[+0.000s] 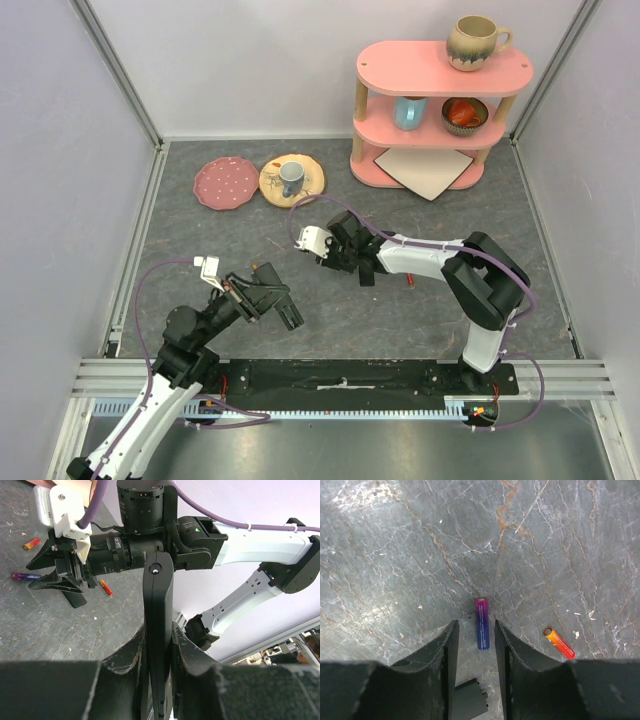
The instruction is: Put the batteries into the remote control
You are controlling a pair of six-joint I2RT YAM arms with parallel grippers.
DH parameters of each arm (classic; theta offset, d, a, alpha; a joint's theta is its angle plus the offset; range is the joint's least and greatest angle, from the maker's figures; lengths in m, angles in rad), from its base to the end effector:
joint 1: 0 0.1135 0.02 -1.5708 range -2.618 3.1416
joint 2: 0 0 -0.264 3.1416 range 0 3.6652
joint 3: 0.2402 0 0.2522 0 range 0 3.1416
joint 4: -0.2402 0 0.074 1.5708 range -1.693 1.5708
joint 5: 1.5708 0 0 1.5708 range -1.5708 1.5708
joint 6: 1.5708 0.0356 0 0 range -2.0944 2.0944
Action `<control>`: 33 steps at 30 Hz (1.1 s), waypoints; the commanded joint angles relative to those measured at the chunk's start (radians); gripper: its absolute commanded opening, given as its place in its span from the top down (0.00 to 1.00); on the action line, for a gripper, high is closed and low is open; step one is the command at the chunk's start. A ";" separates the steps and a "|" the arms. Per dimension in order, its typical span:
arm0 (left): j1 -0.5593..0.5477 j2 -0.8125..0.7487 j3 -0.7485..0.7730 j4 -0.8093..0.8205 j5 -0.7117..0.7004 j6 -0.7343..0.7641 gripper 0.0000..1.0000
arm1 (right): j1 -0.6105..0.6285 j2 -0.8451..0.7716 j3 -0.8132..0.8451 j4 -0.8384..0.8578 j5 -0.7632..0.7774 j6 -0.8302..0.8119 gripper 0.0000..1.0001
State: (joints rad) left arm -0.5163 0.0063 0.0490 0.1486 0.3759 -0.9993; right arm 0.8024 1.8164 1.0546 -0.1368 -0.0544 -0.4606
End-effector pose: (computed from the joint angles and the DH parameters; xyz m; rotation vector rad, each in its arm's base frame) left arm 0.0834 -0.0624 0.2059 -0.0234 1.5728 -1.4889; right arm 0.2565 0.2682 0.1582 -1.4829 1.9876 0.2138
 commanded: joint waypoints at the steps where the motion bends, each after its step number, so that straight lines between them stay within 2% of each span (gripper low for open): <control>1: 0.004 -0.078 -0.067 0.054 0.015 -0.025 0.98 | 0.000 -0.040 0.044 0.045 0.077 0.071 0.57; 3: 0.004 -0.077 -0.067 0.052 0.014 -0.024 0.98 | -0.002 -0.080 0.050 0.094 0.135 0.166 0.55; 5: 0.004 -0.077 -0.069 0.048 0.009 -0.022 0.98 | -0.002 -0.104 0.054 0.129 0.292 0.261 0.54; 8: 0.004 -0.078 -0.075 0.048 0.003 -0.030 0.98 | 0.000 -0.155 0.041 0.184 0.509 0.529 0.51; 9: 0.004 -0.078 -0.075 0.048 0.000 -0.035 0.98 | -0.008 -0.169 0.048 0.145 0.548 0.756 0.48; 10: 0.004 -0.078 -0.077 0.048 0.000 -0.038 0.98 | -0.017 -0.172 0.059 0.100 0.550 0.824 0.41; 11: 0.004 -0.078 -0.078 0.046 0.001 -0.041 0.98 | -0.031 -0.170 0.085 0.070 0.390 0.855 0.22; 12: 0.004 -0.078 -0.078 0.045 -0.003 -0.041 0.98 | -0.049 -0.163 0.085 0.056 0.345 0.890 0.16; 13: 0.004 -0.077 -0.078 0.045 -0.005 -0.041 0.98 | -0.048 -0.161 0.079 0.060 0.312 0.958 0.02; 14: 0.004 -0.077 -0.080 0.043 -0.006 -0.042 0.98 | -0.046 -0.164 0.067 0.078 0.300 0.996 0.02; 16: 0.004 -0.077 -0.081 0.042 -0.012 -0.047 0.98 | -0.016 -0.183 0.041 0.085 0.385 1.121 0.02; 17: 0.004 -0.077 -0.084 0.042 -0.014 -0.050 0.98 | 0.001 -0.184 0.048 0.030 0.439 1.161 0.02; 18: 0.004 -0.077 -0.086 0.042 -0.017 -0.053 0.98 | 0.033 -0.168 0.064 -0.018 0.562 1.212 0.02; 20: 0.004 -0.077 -0.092 0.043 -0.020 -0.061 0.98 | 0.053 -0.135 0.122 -0.157 0.649 1.346 0.07; 23: 0.004 -0.074 -0.094 0.036 -0.025 -0.062 0.98 | 0.078 -0.072 0.160 -0.274 0.734 1.489 0.16; 27: 0.004 -0.077 -0.084 0.028 -0.016 -0.061 0.98 | 0.101 -0.019 0.154 -0.300 0.761 1.576 0.17; 33: 0.004 -0.077 -0.069 0.009 -0.014 -0.053 0.98 | 0.112 0.056 0.211 -0.331 0.757 1.576 0.19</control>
State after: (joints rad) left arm -0.5163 0.0063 0.0490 0.1513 0.3645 -1.0336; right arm 0.9073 1.8412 1.1973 -0.4305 0.6353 1.0389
